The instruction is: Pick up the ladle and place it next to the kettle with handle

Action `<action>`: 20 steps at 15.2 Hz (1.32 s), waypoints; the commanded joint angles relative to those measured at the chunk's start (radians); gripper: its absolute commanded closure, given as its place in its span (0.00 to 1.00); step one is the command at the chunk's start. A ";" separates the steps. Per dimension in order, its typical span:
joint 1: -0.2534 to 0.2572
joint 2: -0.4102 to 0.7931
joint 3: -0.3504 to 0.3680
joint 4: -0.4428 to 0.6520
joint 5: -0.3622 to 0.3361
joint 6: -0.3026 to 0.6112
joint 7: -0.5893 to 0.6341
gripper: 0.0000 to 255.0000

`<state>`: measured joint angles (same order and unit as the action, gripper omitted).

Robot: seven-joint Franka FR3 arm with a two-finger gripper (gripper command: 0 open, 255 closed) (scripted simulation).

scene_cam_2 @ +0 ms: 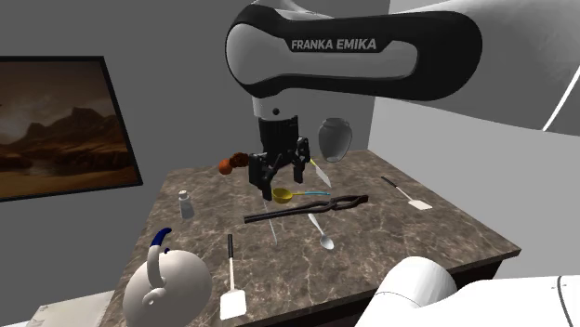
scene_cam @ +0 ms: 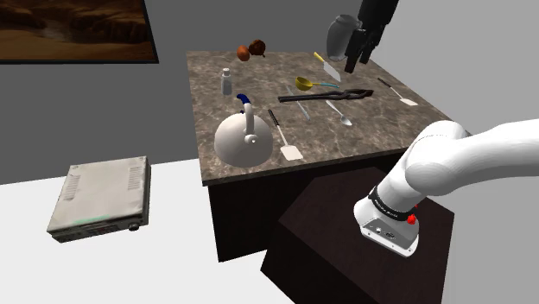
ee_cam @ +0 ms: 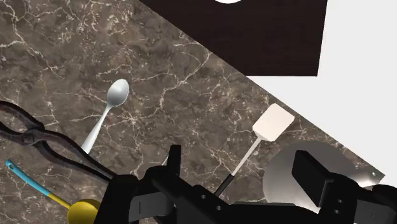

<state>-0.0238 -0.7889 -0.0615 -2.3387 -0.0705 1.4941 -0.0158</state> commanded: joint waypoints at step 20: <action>0.073 0.259 -0.513 -0.122 -0.269 0.569 -0.776 0.00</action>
<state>0.0383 -0.5583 -0.5445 -2.4698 -0.3375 2.0310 -0.7441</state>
